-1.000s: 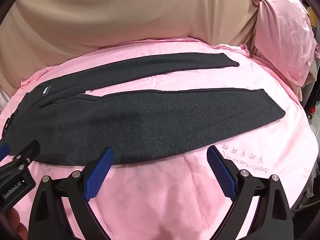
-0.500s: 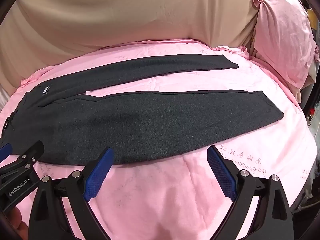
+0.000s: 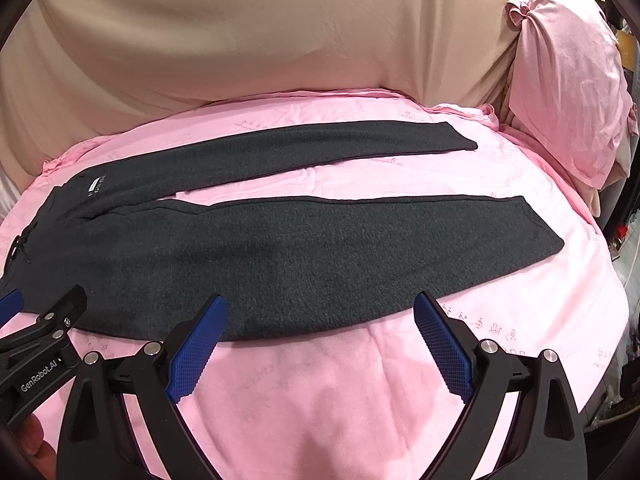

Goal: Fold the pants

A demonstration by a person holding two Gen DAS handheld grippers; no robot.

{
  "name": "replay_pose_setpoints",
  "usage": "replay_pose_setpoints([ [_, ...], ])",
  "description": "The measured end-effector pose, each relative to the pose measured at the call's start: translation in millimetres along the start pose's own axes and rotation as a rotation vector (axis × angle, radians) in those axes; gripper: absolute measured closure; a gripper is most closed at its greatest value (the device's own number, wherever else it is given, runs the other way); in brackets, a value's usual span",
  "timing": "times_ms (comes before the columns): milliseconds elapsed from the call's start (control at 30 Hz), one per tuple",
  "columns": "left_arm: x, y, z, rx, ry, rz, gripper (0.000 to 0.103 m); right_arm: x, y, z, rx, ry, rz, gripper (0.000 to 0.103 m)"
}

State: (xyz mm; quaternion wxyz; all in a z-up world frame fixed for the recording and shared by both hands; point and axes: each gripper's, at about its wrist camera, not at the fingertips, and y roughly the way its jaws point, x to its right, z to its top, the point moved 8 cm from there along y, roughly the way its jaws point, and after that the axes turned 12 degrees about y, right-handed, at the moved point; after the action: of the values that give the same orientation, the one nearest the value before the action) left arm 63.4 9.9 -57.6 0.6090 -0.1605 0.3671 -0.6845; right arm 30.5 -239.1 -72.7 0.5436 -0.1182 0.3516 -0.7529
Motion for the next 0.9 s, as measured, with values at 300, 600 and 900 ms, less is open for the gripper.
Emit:
replay_pose_setpoints([
  [300,1.1,-1.0,1.2,-0.002,0.010,0.011,0.006,0.2,0.5,-2.4,-0.003,0.005,0.009,0.011],
  [600,4.3,-2.2,1.4,-0.002,0.022,0.014,0.006,0.4,-0.8,-2.6,-0.003,0.004,0.013,0.011],
  [900,3.3,-4.0,2.5,0.001,0.020,0.018,0.006,-3.9,-2.8,-3.1,0.000,-0.002,0.015,0.011],
])
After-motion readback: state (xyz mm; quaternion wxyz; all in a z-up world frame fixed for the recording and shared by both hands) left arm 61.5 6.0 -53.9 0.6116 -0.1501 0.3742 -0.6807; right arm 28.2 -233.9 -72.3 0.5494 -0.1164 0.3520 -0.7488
